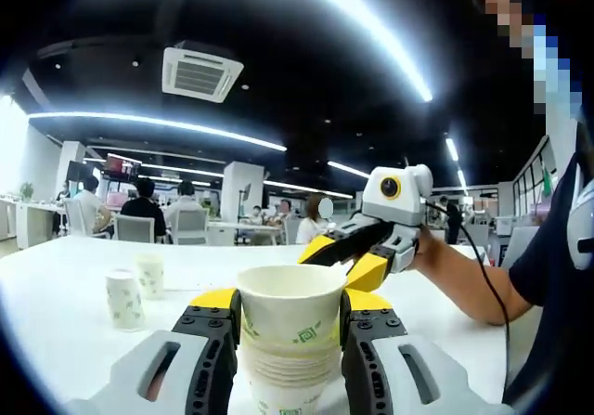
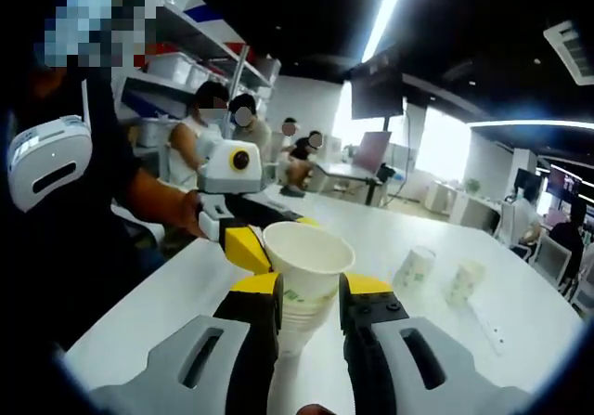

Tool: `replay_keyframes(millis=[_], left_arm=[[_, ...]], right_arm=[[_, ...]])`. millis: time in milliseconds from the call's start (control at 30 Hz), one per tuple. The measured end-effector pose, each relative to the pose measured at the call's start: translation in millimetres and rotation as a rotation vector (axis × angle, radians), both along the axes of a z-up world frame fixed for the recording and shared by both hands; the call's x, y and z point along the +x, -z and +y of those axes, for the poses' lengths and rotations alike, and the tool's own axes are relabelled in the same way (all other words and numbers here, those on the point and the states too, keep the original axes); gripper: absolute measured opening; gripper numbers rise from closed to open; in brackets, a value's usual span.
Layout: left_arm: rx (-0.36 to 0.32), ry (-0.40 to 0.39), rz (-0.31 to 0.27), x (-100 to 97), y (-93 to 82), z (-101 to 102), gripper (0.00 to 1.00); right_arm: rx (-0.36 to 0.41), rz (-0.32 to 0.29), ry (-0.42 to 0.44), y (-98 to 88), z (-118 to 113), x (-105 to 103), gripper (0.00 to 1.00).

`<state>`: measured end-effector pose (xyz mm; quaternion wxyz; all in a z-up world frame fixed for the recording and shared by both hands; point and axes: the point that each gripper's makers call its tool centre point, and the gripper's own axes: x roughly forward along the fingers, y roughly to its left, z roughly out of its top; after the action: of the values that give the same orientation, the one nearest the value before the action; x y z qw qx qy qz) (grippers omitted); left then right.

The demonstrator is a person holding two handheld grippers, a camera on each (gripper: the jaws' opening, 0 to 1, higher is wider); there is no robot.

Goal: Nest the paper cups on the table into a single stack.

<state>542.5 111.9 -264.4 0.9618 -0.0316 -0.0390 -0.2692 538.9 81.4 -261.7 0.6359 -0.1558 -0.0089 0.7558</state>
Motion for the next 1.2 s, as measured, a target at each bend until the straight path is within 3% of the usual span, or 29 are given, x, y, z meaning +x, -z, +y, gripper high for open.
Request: replay_keyframes(millis=[1200], left_arm=[[0.013, -0.005, 0.017, -5.9, 7.8, 4.1, 0.5]], right_arm=[[-0.035, -0.021, -0.016, 9.4, -1.7, -3.6, 0.28]])
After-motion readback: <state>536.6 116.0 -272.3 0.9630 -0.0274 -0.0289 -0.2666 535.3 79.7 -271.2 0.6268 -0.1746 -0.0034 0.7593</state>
